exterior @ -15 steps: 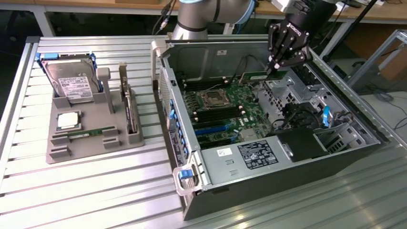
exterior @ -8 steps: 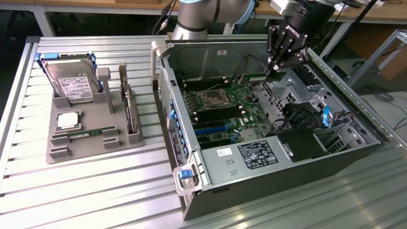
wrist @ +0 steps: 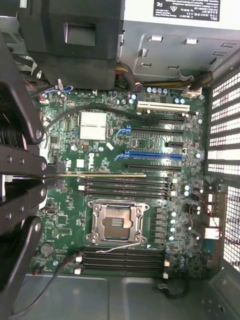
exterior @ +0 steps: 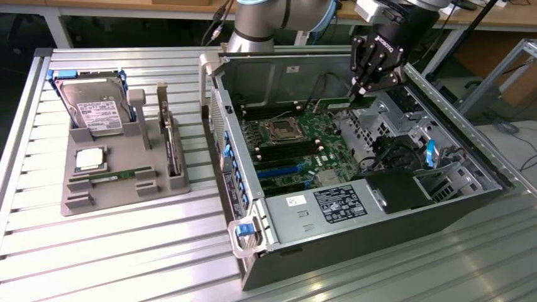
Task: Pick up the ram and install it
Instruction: 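Insert the ram into the slot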
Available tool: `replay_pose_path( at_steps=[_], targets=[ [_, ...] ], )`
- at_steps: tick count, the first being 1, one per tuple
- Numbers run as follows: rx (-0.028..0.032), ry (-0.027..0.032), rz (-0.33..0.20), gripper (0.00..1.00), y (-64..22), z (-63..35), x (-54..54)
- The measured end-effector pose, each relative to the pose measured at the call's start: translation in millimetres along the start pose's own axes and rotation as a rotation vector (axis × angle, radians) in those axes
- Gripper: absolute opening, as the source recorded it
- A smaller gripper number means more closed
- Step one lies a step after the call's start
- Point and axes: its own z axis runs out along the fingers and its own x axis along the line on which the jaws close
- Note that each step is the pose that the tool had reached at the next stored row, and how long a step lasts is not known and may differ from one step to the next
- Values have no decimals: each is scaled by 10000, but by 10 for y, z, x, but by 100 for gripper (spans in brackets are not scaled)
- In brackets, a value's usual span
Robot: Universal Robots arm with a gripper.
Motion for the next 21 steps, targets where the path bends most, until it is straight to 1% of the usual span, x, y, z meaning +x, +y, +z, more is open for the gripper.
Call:
replay_pose_path(
  at_steps=[21],
  targets=[
    [0,0,0,12,10,107,-1]
  ],
)
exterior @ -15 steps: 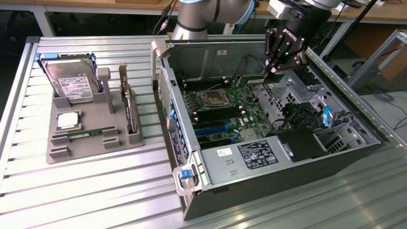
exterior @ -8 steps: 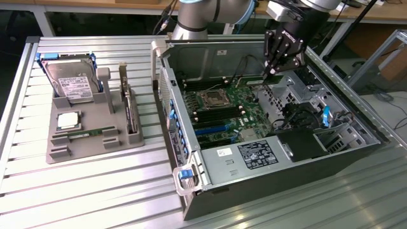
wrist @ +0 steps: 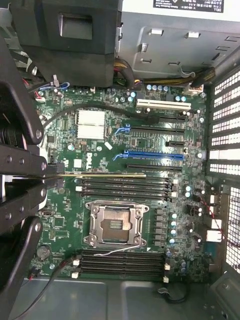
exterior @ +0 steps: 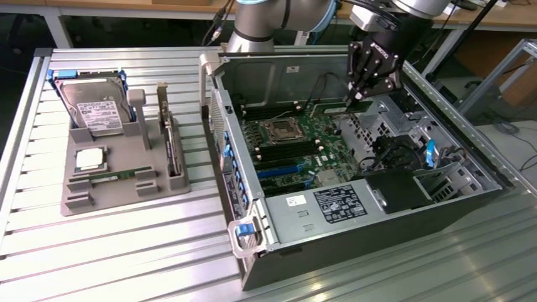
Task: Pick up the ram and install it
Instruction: 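Insert the ram into the slot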
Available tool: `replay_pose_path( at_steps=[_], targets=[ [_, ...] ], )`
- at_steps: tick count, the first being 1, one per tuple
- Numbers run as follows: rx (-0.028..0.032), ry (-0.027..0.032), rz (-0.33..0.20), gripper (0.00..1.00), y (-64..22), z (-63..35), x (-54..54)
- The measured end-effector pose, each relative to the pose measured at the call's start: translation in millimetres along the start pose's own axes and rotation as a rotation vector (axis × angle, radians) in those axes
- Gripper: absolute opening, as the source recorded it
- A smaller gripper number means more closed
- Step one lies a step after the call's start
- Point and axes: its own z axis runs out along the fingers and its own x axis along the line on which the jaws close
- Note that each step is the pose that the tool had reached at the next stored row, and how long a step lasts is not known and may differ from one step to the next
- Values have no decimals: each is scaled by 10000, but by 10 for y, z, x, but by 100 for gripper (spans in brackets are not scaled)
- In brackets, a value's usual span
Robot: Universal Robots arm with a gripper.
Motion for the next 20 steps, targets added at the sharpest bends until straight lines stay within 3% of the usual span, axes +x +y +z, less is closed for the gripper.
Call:
replay_pose_path(
  at_steps=[20],
  targets=[
    [0,0,-1,12,-8,96,0]
  ],
)
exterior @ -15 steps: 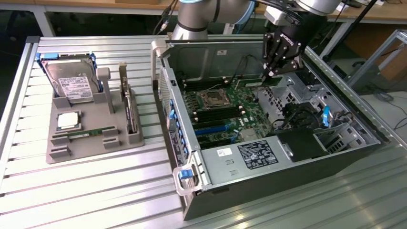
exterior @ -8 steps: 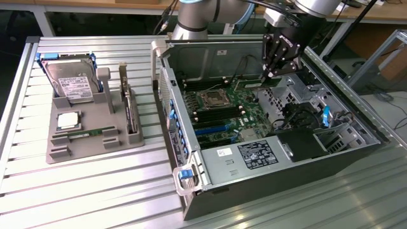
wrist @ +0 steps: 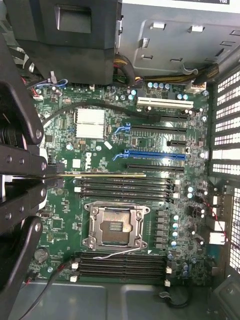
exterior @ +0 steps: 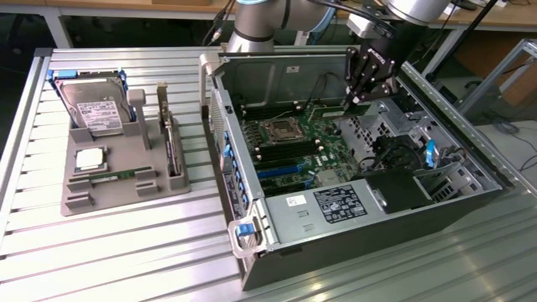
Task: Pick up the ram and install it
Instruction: 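Insert the ram into the slot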
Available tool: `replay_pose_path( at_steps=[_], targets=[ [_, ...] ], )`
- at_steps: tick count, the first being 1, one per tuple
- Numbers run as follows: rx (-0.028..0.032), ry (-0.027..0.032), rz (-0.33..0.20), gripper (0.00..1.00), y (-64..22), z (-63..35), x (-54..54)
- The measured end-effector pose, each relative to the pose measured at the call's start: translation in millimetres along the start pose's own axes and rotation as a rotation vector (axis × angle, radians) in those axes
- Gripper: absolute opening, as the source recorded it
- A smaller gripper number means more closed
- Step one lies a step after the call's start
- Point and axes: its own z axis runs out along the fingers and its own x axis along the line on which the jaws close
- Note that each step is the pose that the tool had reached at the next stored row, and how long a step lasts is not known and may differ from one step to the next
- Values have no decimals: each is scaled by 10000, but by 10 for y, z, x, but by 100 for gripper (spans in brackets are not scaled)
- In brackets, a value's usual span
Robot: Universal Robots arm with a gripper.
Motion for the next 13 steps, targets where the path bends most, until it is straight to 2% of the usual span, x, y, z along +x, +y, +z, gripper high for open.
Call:
replay_pose_path(
  at_steps=[13],
  targets=[
    [0,0,0,12,-6,59,0]
  ],
)
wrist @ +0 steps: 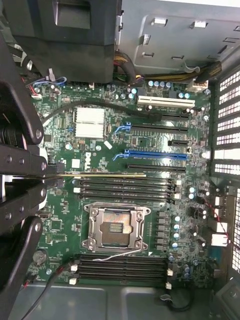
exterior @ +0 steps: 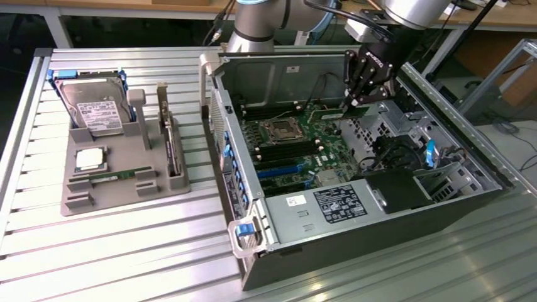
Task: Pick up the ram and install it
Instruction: 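Insert the ram into the slot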
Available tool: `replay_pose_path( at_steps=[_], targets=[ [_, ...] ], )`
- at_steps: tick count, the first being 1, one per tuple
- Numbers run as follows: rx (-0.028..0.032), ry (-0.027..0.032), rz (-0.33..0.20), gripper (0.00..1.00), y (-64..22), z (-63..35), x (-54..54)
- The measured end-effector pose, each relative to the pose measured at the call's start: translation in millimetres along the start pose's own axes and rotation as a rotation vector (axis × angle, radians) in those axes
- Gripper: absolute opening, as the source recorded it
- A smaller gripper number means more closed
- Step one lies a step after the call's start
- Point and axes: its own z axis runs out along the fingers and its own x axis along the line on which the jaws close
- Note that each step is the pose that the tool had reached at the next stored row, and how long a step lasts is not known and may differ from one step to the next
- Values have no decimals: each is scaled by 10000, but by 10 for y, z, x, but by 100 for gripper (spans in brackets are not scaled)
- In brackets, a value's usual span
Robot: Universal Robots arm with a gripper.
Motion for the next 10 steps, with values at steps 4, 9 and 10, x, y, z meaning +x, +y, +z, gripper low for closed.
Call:
replay_pose_path(
  at_steps=[4,9,10],
  targets=[
    [0,0,0,12,-2,18,0],
    [0,0,1,12,-4,42,0],
    [0,0,0,12,-5,47,0]
  ],
)
